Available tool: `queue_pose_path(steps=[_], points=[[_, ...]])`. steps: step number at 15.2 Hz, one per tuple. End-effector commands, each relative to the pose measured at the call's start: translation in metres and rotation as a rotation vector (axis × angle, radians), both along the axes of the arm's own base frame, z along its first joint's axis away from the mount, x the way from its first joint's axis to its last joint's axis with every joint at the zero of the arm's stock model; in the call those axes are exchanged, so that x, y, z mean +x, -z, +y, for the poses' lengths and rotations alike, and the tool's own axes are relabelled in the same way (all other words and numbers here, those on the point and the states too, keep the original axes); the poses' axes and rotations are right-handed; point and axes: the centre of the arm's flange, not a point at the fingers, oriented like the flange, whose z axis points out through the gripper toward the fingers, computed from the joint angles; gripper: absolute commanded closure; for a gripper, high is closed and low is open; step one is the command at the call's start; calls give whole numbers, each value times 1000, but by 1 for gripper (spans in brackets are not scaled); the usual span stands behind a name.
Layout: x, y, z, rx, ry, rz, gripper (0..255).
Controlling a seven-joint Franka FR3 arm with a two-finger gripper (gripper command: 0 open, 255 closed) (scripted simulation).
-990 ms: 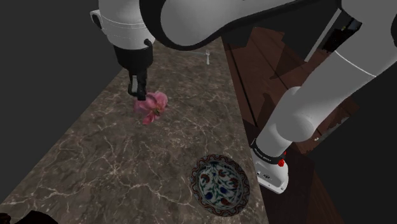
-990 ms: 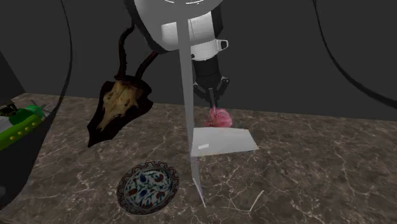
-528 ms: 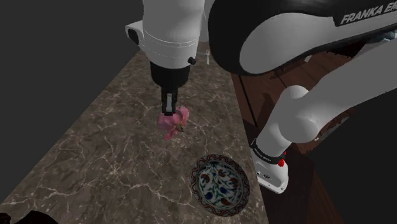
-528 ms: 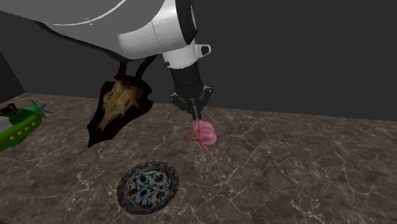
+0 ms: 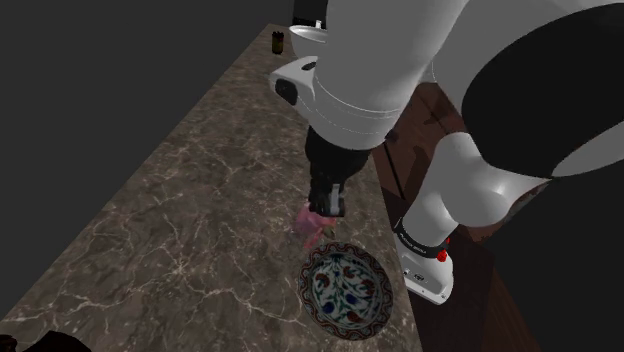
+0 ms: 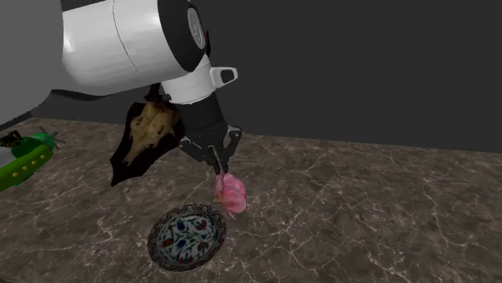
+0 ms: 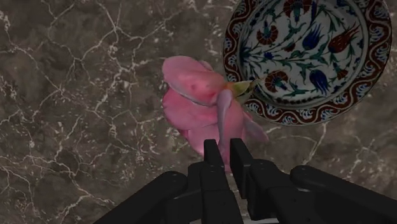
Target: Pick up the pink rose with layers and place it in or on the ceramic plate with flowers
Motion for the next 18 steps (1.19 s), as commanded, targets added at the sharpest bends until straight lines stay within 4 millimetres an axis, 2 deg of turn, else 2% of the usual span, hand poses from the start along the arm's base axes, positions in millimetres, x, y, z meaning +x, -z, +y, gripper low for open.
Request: queue_pose_path(steps=[1,7,8,18], points=[[-27,-4,-6,0,1,1,255],[-106,-8,-17,0,1,1,255],[-127,-9,-20,0,1,1,255],[-127,44,-20,0,1,1,255]])
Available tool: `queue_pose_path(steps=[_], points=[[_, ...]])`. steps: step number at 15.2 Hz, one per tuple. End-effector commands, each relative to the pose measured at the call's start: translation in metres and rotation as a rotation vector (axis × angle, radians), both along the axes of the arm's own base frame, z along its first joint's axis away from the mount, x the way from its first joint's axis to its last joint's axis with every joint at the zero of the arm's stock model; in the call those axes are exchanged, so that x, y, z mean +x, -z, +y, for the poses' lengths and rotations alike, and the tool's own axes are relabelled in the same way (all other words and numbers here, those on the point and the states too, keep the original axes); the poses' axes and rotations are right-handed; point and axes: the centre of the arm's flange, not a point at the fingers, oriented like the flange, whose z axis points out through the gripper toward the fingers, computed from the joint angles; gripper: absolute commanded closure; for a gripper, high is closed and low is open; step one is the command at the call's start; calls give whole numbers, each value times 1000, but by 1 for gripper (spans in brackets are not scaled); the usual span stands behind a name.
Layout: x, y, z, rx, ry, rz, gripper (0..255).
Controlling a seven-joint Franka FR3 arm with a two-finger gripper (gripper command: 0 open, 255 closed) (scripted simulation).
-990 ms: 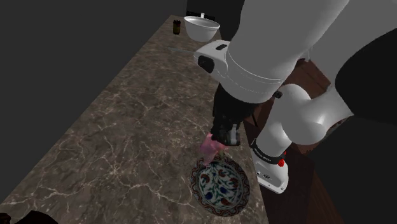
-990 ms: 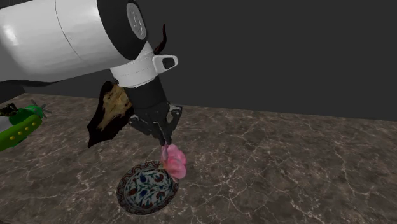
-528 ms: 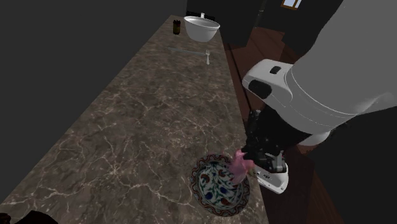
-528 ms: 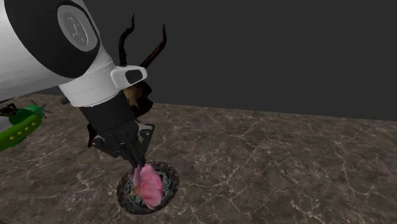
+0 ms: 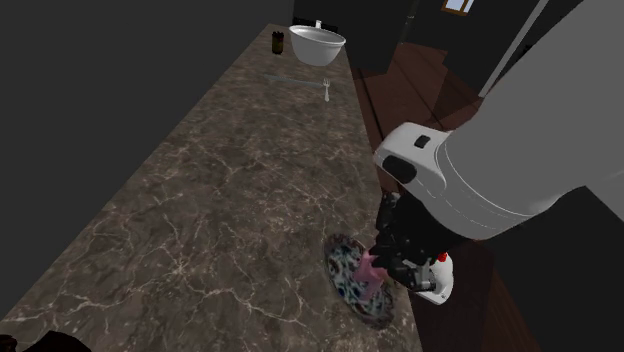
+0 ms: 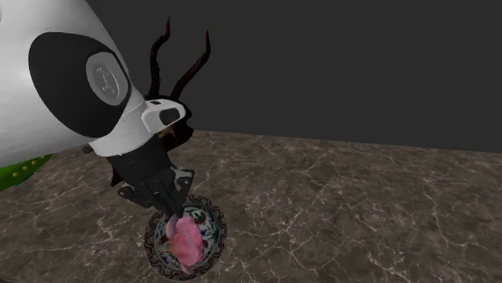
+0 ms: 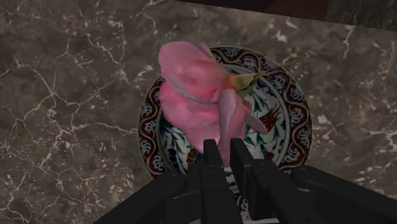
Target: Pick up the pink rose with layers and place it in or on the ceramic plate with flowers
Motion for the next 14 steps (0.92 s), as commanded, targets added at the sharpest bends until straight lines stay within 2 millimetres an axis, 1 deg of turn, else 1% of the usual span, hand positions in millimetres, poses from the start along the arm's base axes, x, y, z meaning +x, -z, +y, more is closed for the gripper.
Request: queue_pose_path(steps=[1,7,14], points=[[-1,20,-5,-45,12,27,255],[-1,50,-5,-45,12,27,255],[-1,50,-5,-45,12,27,255]])
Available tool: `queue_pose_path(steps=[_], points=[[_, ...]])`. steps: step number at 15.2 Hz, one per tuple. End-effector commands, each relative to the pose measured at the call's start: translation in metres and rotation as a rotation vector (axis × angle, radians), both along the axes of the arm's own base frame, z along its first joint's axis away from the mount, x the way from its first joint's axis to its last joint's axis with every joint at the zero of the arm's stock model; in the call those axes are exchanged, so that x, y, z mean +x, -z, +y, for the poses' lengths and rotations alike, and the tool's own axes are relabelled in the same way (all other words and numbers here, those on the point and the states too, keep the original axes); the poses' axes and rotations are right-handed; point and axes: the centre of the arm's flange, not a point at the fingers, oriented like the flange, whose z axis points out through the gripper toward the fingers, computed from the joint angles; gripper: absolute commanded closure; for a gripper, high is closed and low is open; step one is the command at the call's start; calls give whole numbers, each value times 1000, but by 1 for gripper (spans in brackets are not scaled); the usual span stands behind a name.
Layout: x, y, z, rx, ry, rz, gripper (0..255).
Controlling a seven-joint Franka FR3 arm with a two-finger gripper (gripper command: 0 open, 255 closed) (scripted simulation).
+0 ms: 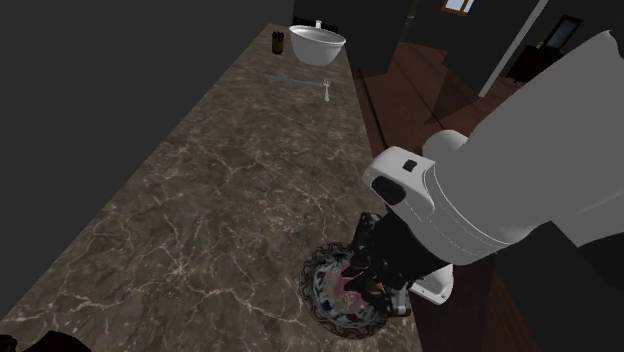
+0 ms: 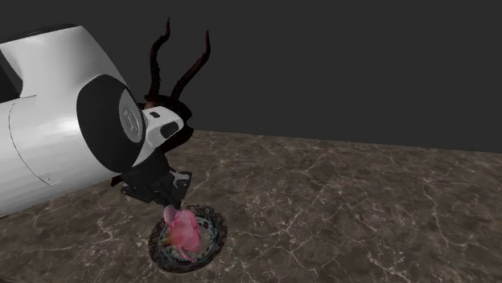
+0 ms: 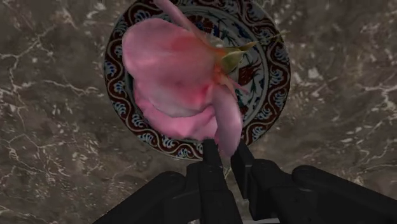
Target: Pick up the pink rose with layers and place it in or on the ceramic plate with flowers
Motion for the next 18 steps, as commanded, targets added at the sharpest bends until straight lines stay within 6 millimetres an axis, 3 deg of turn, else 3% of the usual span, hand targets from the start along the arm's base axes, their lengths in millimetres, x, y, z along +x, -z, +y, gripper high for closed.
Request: queue_pose_path(steps=[1,2,3,4,5,6,7,11,18], points=[[-3,23,-21,-211,46,105,255],[-4,30,-24,-211,47,105,0],[-2,22,-25,-210,47,107,0],[-8,22,-26,-210,47,105,0],[0,32,-18,-209,46,107,0],[0,20,-19,-208,46,108,0],[-3,23,-21,-211,46,105,0],[-9,-26,-12,-211,46,105,0],[-9,-26,-12,-211,46,105,0]])
